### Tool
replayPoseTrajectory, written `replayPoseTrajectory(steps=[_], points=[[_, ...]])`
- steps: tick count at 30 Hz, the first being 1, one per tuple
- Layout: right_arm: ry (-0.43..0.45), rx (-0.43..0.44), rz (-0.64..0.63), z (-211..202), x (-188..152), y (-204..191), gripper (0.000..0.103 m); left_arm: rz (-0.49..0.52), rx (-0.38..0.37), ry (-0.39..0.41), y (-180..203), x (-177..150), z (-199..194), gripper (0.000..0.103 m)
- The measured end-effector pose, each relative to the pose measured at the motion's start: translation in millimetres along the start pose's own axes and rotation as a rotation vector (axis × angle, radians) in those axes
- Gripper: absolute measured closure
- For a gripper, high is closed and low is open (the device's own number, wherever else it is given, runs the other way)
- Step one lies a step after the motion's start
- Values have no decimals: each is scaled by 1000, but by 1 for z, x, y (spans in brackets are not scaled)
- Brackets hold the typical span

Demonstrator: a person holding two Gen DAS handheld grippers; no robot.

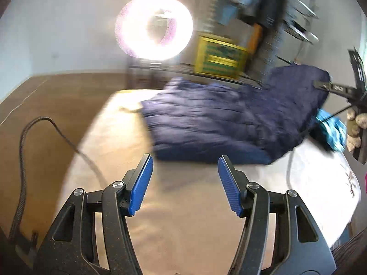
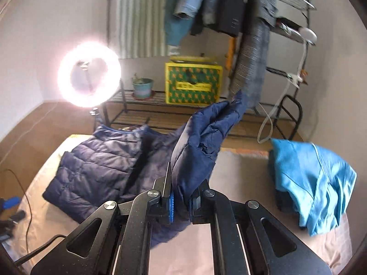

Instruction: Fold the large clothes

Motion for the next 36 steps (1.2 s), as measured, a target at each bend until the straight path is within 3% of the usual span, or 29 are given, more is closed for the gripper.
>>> replayPoseTrajectory(steps=[5,13,17,22,25,29,32,34,36], points=[[22,52,-64,0,19,-51,96,-162,103,29,-83,-7,-40,41],[35,191,-174,16,38,-157,96,-285,172,78,-145,-19,-69,41],[-24,280,-230,47,25,-224,96,-325,182,83,-160,-26,-78,41],[-126,349,-366,86,-17,-308,97,-328,194,79,-167,-28,-81,41],[-152,357,-405,97,-34,-330,97,-313,189,79,-163,-25,-80,41],[-182,380,-385,106,-40,-331,97,-278,173,85,-152,-15,-78,41],[-179,472,-370,99,-38,-330,86,-257,152,86,-140,-8,-70,41],[-164,557,-365,87,-35,-329,74,-250,131,86,-132,-3,-64,41],[-127,677,-344,67,-33,-323,71,-237,108,80,-120,2,-56,41]])
Point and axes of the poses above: each gripper's, at about its wrist camera, not at the fingertips, and z roughly the way its jaws point, y to its right, x to its top, the point moved 6 cm from there along z, roughly the way its jaws point, and after that the axes turned 11 degrees about -z, right-handed, at the moved point
